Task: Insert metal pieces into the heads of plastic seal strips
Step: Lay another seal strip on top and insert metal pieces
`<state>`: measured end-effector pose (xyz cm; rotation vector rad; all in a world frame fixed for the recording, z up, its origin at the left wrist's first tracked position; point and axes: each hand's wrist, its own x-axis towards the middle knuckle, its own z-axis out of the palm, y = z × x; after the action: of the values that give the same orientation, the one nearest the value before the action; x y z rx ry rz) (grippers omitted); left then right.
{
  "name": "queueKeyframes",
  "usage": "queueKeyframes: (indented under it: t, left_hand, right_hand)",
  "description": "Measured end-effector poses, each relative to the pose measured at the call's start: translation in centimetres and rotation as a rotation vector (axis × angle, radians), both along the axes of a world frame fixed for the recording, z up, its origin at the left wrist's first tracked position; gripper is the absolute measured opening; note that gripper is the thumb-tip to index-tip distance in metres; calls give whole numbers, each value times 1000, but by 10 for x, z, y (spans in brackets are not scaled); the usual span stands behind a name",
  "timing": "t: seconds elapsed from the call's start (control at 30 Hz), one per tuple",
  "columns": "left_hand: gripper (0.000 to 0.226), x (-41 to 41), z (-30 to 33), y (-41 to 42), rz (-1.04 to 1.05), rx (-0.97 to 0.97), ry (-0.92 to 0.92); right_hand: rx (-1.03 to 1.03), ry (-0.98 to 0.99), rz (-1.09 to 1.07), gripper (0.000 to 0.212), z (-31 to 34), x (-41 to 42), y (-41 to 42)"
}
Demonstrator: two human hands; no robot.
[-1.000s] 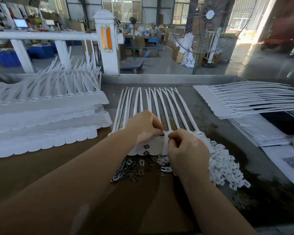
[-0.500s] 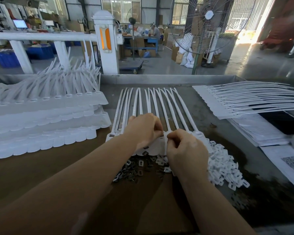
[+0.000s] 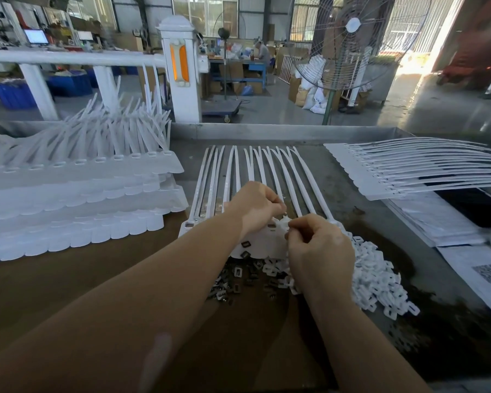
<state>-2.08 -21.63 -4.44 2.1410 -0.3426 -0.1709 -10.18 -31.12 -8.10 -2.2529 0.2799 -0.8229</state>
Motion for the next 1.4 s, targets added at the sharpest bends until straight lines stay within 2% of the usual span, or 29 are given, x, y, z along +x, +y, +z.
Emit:
queueKeyframes:
  t: [0.23,0.33,0.73,0.87,1.1,1.27,1.4]
  left_hand:
    - [6,5,-10,-15,90,137,27]
    - [16,5,-13,-17,129,249,9]
    - [24,5,0,-15,86,201,139]
    - [11,3,3,-7,72,87,119]
    - [6,1,5,14,67,5,68]
    - [12,-3,3,30,44,73,-48]
    - [24,-14,1,27,-85,241,-183]
  right_hand:
    - [103,-15,-10,12,-1,3,-4]
    - [103,-11,6,12,-2,3,-5]
    - [78,-12,-11,12,-3,4,-4]
    - [78,-11,-18,12,-2,3,-4]
    - [81,-4,-11,13,-1,2,-3]
    - [71,-9,-7,12,0,3,-3]
    - [65,-10,-10,12,-1,3,-4]
